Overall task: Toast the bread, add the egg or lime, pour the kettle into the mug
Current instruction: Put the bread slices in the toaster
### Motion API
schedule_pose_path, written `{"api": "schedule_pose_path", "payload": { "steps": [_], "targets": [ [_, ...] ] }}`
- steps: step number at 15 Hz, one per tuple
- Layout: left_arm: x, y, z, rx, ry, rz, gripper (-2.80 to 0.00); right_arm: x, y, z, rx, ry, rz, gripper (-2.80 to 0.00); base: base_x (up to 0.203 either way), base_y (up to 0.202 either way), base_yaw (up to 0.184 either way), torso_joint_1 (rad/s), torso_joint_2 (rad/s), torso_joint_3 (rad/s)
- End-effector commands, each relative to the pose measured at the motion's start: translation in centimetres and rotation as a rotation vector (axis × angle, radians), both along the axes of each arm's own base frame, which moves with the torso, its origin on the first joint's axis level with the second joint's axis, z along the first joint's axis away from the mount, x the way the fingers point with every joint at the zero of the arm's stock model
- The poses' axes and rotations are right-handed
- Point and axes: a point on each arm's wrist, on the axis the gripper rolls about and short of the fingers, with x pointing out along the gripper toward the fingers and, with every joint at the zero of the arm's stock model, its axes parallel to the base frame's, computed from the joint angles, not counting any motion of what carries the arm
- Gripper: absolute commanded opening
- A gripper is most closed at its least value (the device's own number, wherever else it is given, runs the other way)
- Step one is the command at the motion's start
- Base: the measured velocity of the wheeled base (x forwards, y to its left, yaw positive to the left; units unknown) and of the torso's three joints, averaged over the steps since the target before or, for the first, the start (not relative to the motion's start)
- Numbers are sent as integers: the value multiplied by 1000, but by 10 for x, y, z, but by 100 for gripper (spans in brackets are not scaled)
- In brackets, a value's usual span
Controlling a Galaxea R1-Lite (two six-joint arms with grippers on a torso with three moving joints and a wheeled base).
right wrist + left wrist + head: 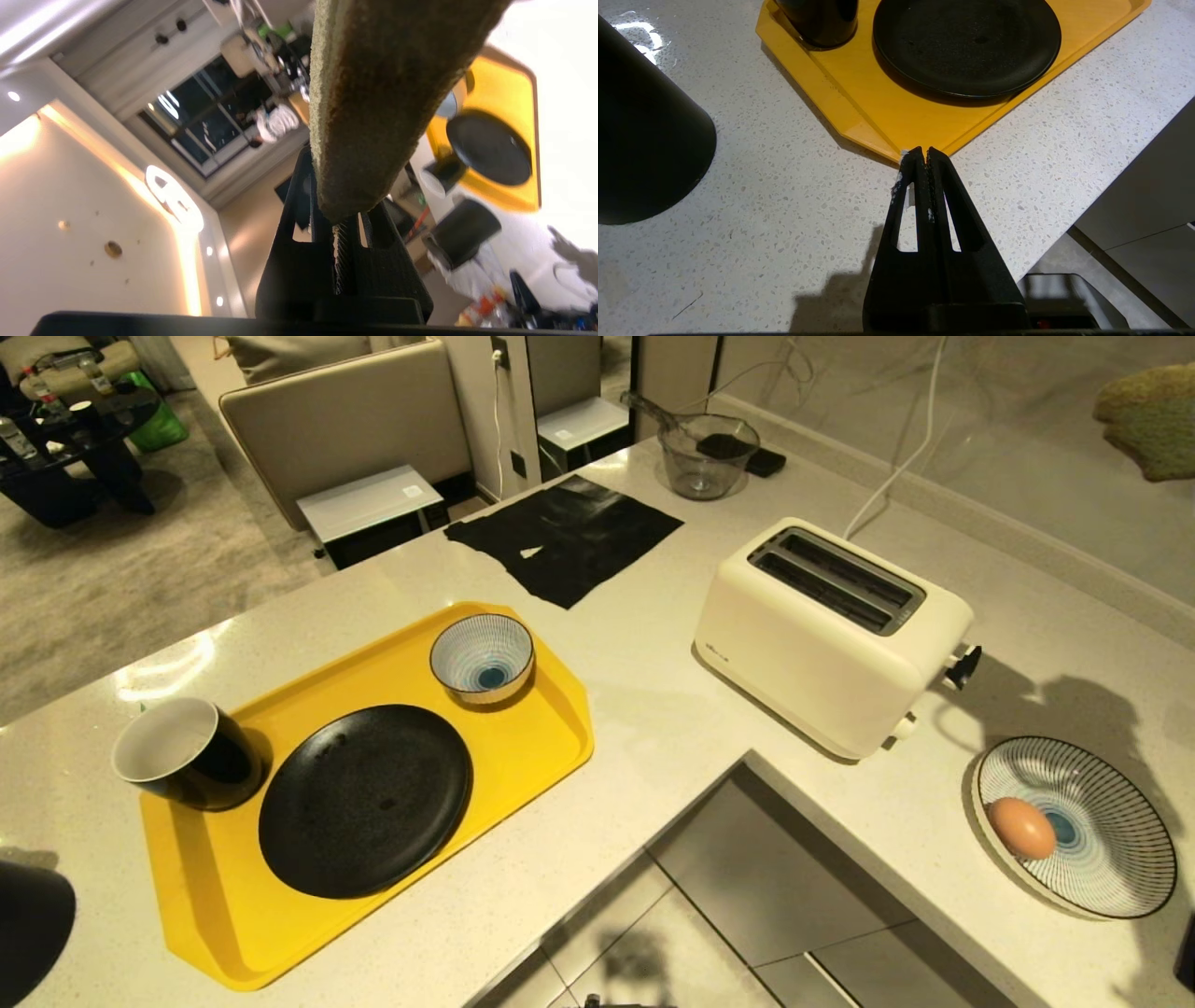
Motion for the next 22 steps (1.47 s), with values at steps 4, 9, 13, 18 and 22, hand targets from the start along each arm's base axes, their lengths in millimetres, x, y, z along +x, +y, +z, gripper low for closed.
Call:
{"api": "schedule_pose_path", "payload": {
  "steps": [4,9,13,18,22],
  "targets": [
    [0,0,0,0,0,2,-280,-7,6,0,18,-2,75,-280,0,0,0,0,0,0],
    [0,0,0,0,0,1,-280,-9,7,4,20,-25,117,-280,0,0,0,0,0,0],
    [0,0,0,0,0,0,-280,-18,10,10,9,-55,120,-280,0,0,0,0,0,0],
    [0,0,0,0,0,1,-280,-20,11,11,8,-60,123,-280,-11,0,0,1,0,1],
    [0,0,0,0,0,1,-280,-21,11,11,7,-63,124,-280,-118,0,0,-6,-1,4]
  ]
}}
